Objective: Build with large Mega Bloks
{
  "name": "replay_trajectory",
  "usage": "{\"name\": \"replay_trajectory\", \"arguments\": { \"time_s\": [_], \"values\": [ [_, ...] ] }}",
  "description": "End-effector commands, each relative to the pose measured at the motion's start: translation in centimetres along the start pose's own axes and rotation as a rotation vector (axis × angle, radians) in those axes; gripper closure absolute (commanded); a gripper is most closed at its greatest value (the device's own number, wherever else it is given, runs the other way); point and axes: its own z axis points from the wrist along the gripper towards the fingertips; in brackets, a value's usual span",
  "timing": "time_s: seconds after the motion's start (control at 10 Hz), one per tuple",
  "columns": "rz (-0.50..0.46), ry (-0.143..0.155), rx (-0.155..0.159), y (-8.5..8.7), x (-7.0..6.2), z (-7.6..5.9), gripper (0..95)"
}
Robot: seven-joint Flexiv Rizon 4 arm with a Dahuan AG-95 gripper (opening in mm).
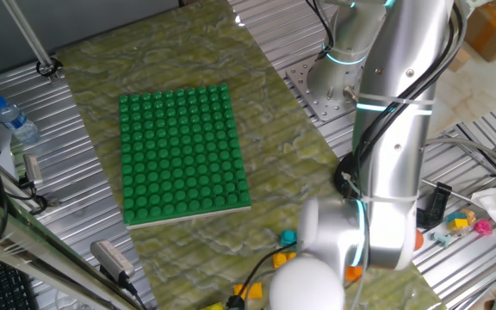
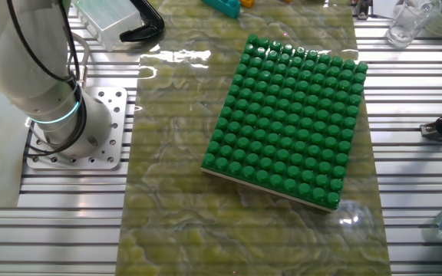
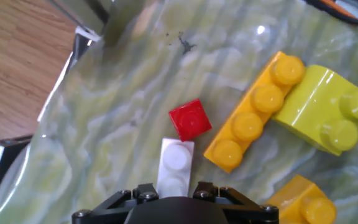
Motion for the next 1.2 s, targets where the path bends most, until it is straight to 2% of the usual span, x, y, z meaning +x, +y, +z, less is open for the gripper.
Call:
{"name": "replay_trajectory", "arguments": {
  "time_s": [0.1, 0.2, 0.9, 1.0, 1.1, 1.2],
  "values": [
    [0.028, 0.002, 0.014, 0.02, 0.18, -0.06, 38.0],
    [0.037, 0.001, 0.022, 0.02, 0.18, -0.06, 57.0],
    [0.047, -0.004, 0.03, 0.0, 0.17, -0.07, 57.0],
    [0.05, -0.005, 0.027, 0.0, 0.17, -0.07, 38.0],
    [0.047, -0.008, 0.02, 0.0, 0.17, -0.07, 38.0],
    [0.056, 0.003, 0.01, 0.0, 0.17, -0.07, 38.0]
  ]
}}
